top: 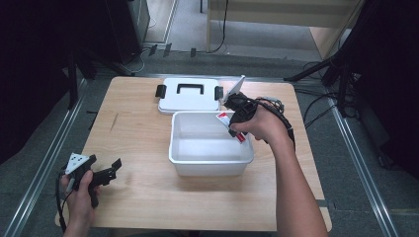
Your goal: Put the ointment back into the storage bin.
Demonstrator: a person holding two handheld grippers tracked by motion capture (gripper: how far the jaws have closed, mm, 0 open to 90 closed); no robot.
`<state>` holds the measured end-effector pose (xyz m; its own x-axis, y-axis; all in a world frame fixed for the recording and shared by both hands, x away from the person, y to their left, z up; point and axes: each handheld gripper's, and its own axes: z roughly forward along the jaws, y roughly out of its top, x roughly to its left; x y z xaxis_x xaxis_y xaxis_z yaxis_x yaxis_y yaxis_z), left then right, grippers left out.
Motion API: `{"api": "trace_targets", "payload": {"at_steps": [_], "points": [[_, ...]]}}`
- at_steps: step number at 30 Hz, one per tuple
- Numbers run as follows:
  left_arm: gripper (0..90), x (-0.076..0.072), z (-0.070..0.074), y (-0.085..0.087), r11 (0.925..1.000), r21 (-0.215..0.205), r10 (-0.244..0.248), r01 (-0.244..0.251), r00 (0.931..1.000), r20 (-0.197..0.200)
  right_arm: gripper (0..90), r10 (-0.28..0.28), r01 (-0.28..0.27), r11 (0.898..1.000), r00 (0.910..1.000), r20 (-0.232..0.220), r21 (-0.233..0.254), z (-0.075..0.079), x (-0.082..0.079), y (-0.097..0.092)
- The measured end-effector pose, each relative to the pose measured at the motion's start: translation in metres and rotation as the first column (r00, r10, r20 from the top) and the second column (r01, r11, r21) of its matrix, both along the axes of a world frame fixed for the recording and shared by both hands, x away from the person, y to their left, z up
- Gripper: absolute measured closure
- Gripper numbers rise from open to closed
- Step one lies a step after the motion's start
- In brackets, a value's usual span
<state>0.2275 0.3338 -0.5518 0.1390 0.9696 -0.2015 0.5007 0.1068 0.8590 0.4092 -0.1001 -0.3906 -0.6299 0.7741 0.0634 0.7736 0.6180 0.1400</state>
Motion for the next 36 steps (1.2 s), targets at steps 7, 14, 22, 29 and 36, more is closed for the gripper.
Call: {"api": "trace_targets", "payload": {"at_steps": [7,14,22,29,36], "points": [[0.3,0.0,0.0,0.0,1.0,0.0,-0.002,0.002,1.0,0.0,71.5,0.006,-0.007,1.0,0.9999,-0.011,-0.013,-0.012,0.002,0.001],[0.3,0.0,0.0,0.0,1.0,0.001,0.0,0.0,1.0,0.001,71.5,0.026,-0.027,0.999,0.9993,-0.027,-0.041,-0.023,0.001,0.005],[0.3,0.0,0.0,0.0,1.0,0.003,-0.003,0.003,1.0,0.0,71.5,0.075,-0.074,0.994,0.9972,0.002,-0.074,-0.033,0.0,0.011],[0.3,0.0,0.0,0.0,1.0,0.002,-0.003,0.003,1.0,0.0,71.4,0.104,-0.102,0.99,0.9945,0.015,-0.095,-0.041,-0.001,0.018],[0.3,0.0,0.0,0.0,1.0,0.0,-0.003,0.003,1.0,0.0,71.2,0.171,-0.165,0.98,0.9839,0.051,-0.115,-0.053,-0.001,0.021]]}}
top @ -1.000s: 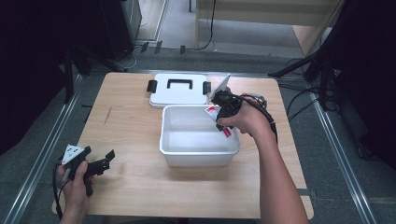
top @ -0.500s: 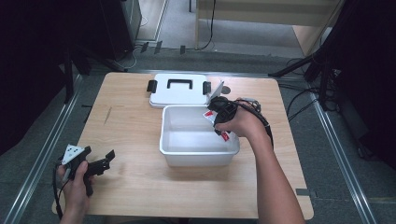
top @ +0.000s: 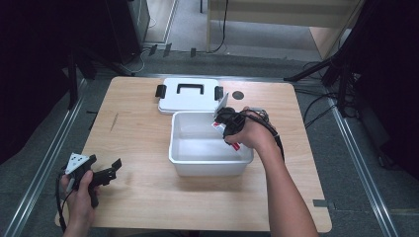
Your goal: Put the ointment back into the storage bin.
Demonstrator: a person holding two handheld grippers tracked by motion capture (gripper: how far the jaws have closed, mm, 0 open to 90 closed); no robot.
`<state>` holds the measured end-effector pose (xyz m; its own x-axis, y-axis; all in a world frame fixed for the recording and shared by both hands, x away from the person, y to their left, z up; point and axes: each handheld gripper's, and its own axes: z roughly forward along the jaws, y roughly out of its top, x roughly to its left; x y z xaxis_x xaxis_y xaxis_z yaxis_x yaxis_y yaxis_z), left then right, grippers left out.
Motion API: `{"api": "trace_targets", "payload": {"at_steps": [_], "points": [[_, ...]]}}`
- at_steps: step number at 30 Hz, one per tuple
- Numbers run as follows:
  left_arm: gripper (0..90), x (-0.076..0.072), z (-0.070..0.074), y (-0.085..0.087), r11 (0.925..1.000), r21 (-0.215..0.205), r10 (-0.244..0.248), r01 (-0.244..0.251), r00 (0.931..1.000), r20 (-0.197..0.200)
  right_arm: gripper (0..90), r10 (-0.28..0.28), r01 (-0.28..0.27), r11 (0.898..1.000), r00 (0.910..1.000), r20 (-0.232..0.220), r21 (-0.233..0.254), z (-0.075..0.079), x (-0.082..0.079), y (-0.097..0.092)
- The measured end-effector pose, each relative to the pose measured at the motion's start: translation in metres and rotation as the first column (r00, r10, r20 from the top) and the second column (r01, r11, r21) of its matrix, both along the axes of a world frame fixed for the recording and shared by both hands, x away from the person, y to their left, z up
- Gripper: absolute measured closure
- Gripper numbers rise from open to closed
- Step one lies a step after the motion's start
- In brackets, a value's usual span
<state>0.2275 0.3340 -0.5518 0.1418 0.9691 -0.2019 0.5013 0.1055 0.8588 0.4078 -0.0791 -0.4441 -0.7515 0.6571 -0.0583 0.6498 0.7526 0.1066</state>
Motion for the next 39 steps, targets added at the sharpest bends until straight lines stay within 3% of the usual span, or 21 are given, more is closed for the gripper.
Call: {"api": "trace_targets", "payload": {"at_steps": [3,10,22,29,33,36,39], "points": [[0.3,0.0,0.0,0.0,1.0,0.0,0.001,-0.001,1.0,0.0,71.1,0.013,-0.013,1.0,0.9999,0.003,-0.003,-0.004,0.0,0.0],[0.3,0.0,0.0,0.0,1.0,0.002,-0.001,0.001,1.0,0.0,70.9,0.117,-0.115,0.993,0.9926,0.035,-0.035,-0.011,-0.002,0.001],[0.3,0.0,0.0,0.0,1.0,-0.001,0.001,-0.001,1.0,0.0,69.3,0.141,-0.14,0.99,0.9891,0.041,-0.036,-0.014,-0.003,0.002],[0.3,0.0,0.0,-0.001,1.0,-0.005,-0.001,0.001,1.0,0.001,73.1,0.131,-0.129,0.991,0.9904,0.044,-0.032,-0.012,-0.004,0.001],[0.3,0.0,0.0,-0.001,1.0,-0.006,-0.001,0.001,1.0,0.002,73.2,0.125,-0.125,0.992,0.991,0.049,-0.003,-0.008,-0.005,0.0],[0.3,0.0,0.0,-0.001,1.0,-0.004,-0.002,0.002,1.0,0.001,70.1,0.113,-0.114,0.993,0.9927,0.042,0.026,-0.004,-0.006,-0.001],[0.3,0.0,0.0,-0.001,1.0,-0.005,-0.001,0.001,1.0,0.002,55.2,0.1,-0.101,0.993,0.9947,0.022,0.055,-0.001,-0.008,-0.003]]}}
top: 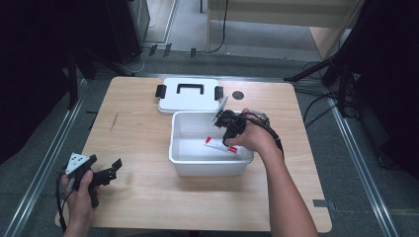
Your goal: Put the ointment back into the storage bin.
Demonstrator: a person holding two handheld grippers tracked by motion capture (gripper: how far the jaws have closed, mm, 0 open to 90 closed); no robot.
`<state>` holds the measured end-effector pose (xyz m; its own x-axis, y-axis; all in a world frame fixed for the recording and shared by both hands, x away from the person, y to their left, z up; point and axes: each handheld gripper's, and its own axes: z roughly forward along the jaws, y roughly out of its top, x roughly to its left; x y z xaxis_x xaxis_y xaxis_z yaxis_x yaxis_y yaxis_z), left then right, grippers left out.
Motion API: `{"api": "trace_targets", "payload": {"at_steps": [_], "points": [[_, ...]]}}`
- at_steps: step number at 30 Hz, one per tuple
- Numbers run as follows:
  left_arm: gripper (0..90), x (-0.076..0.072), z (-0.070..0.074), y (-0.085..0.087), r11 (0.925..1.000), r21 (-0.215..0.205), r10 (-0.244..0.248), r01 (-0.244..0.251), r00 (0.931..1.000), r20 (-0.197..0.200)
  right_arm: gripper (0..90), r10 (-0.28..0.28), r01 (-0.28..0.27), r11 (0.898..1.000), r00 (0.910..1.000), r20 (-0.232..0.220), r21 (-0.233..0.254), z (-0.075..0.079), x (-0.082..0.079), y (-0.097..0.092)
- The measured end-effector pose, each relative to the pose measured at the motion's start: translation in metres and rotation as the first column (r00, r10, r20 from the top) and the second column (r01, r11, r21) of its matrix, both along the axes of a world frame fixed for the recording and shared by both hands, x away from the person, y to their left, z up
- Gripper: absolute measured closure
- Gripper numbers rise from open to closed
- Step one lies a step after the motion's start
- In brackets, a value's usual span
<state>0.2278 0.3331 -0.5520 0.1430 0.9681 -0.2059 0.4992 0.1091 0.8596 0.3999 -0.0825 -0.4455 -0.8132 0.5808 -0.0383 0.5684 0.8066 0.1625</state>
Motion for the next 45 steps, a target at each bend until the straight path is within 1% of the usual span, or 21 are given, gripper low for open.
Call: {"api": "trace_targets", "payload": {"at_steps": [2,3,4,7,8,9,10,12,13,16,19,21,23,25,28,30,34,37,40,43,45], "points": [[0.3,0.0,0.0,0.0,1.0,0.001,0.001,-0.001,1.0,0.0,42.3,0.001,-0.001,1.0,0.9998,-0.021,0.019,0.0,-0.003,0.0],[0.3,0.0,0.0,0.0,1.0,0.001,0.0,0.0,1.0,0.0,39.4,0.003,-0.003,1.0,0.9997,-0.023,0.023,0.001,-0.004,0.001],[0.3,0.0,0.0,0.0,1.0,0.001,0.0,0.0,1.0,-0.001,35.8,0.0,0.001,1.0,0.9999,-0.015,0.026,0.003,-0.005,0.001],[0.3,0.0,0.0,0.0,1.0,0.002,0.0,0.0,1.0,0.0,24.5,-0.024,0.023,0.999,0.999,0.038,0.027,0.011,-0.007,0.002],[0.3,0.0,0.0,0.0,1.0,0.002,0.001,-0.001,1.0,-0.001,22.4,-0.04,0.04,0.999,0.9987,0.031,0.012,0.014,-0.008,0.003],[0.3,0.0,0.0,0.0,1.0,0.0,0.002,-0.002,1.0,-0.002,18.6,-0.062,0.062,0.998,0.998,0.015,-0.006,0.018,-0.009,0.003],[0.3,0.0,0.0,0.0,1.0,-0.002,0.0,0.0,1.0,-0.004,10.4,-0.067,0.067,0.998,0.9977,-0.002,-0.02,0.02,-0.011,0.003],[0.3,0.0,0.0,0.0,1.0,-0.002,0.001,-0.001,1.0,-0.005,0.0,-0.071,0.07,0.996,0.9971,-0.027,-0.047,0.022,-0.014,0.005],[0.3,0.0,0.0,0.0,1.0,-0.003,0.001,-0.001,1.0,-0.005,0.0,-0.075,0.074,0.996,0.9965,-0.036,-0.047,0.024,-0.015,0.005],[0.3,0.0,0.0,0.0,1.0,-0.003,0.001,-0.001,1.0,-0.004,0.0,-0.105,0.105,0.994,0.9943,-0.018,-0.02,0.034,-0.018,0.004],[0.3,0.0,0.0,0.0,1.0,-0.001,0.002,-0.002,1.0,-0.003,0.0,-0.121,0.121,0.993,0.9926,-0.007,-0.001,0.043,-0.019,-0.002],[0.3,0.0,0.0,0.0,1.0,-0.003,0.002,-0.002,1.0,-0.004,0.1,-0.129,0.129,0.992,0.9916,-0.001,0.006,0.047,-0.021,-0.007],[0.3,0.0,0.0,0.0,1.0,-0.003,0.003,-0.003,1.0,-0.004,3.2,-0.122,0.122,0.992,0.9923,0.018,0.019,0.051,-0.022,-0.014],[0.3,0.0,0.0,0.0,1.0,-0.001,0.002,-0.002,1.0,-0.005,4.7,-0.133,0.132,0.991,0.9907,0.031,0.023,0.054,-0.024,-0.021],[0.3,0.0,0.0,-0.001,1.0,0.001,0.003,-0.003,1.0,-0.004,8.5,-0.137,0.135,0.99,0.9887,0.062,0.027,0.058,-0.027,-0.031],[0.3,0.0,0.0,-0.001,1.0,0.001,0.003,-0.003,1.0,-0.004,8.7,-0.138,0.136,0.99,0.9878,0.072,0.038,0.061,-0.03,-0.038],[0.3,0.0,0.0,-0.001,1.0,0.004,0.003,-0.003,1.0,-0.005,8.7,-0.143,0.14,0.989,0.9859,0.086,0.051,0.064,-0.034,-0.052],[0.3,0.0,0.0,-0.001,1.0,0.003,0.003,-0.003,1.0,-0.005,8.8,-0.163,0.159,0.986,0.9826,0.089,0.057,0.064,-0.037,-0.062],[0.3,0.0,0.0,-0.001,1.0,0.004,0.003,-0.003,1.0,-0.005,8.8,-0.182,0.177,0.982,0.9786,0.096,0.058,0.064,-0.038,-0.071],[0.3,0.0,0.0,-0.001,1.0,0.004,0.003,-0.003,1.0,-0.005,8.9,-0.194,0.187,0.98,0.9757,0.103,0.066,0.062,-0.04,-0.08],[0.3,0.0,0.0,-0.001,1.0,0.004,0.003,-0.003,1.0,-0.005,8.9,-0.198,0.192,0.979,0.9744,0.106,0.064,0.06,-0.041,-0.085]]}}
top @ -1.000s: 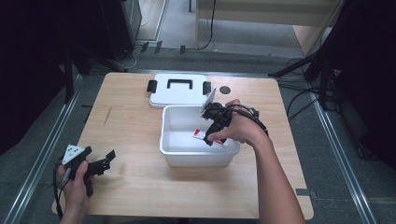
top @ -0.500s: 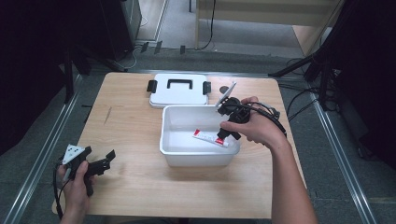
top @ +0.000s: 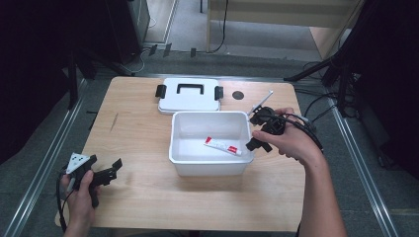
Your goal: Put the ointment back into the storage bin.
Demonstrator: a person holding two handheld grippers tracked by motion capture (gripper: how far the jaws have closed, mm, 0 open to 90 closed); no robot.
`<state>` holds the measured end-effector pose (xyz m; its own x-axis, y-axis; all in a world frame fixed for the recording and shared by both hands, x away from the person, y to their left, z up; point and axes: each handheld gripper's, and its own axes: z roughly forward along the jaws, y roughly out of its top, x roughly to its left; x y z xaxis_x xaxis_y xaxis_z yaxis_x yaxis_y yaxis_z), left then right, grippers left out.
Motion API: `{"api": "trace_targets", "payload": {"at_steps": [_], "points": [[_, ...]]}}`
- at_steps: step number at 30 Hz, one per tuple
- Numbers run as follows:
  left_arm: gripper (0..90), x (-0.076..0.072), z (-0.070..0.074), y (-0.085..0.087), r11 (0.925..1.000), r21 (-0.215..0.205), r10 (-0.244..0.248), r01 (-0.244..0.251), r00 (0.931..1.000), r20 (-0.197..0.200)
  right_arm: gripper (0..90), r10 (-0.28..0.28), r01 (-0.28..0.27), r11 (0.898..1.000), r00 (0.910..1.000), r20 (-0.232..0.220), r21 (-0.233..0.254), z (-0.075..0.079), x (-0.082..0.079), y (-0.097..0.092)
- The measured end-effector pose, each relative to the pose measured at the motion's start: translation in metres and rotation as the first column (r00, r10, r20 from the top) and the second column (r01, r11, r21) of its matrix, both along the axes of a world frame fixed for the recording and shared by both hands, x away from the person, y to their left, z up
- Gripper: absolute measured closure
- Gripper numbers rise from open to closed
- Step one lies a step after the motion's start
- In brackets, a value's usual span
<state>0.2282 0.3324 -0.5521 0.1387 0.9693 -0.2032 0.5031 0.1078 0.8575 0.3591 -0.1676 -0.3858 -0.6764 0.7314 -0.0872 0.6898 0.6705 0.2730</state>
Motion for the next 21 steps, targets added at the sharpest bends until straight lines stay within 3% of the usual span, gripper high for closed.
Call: {"api": "trace_targets", "payload": {"at_steps": [21], "points": [[0.3,0.0,0.0,0.0,1.0,0.0,0.0,0.0,1.0,-0.001,11.0,-0.131,0.131,0.991,0.9914,-0.003,0.037,-0.027,-0.013,-0.055]]}}
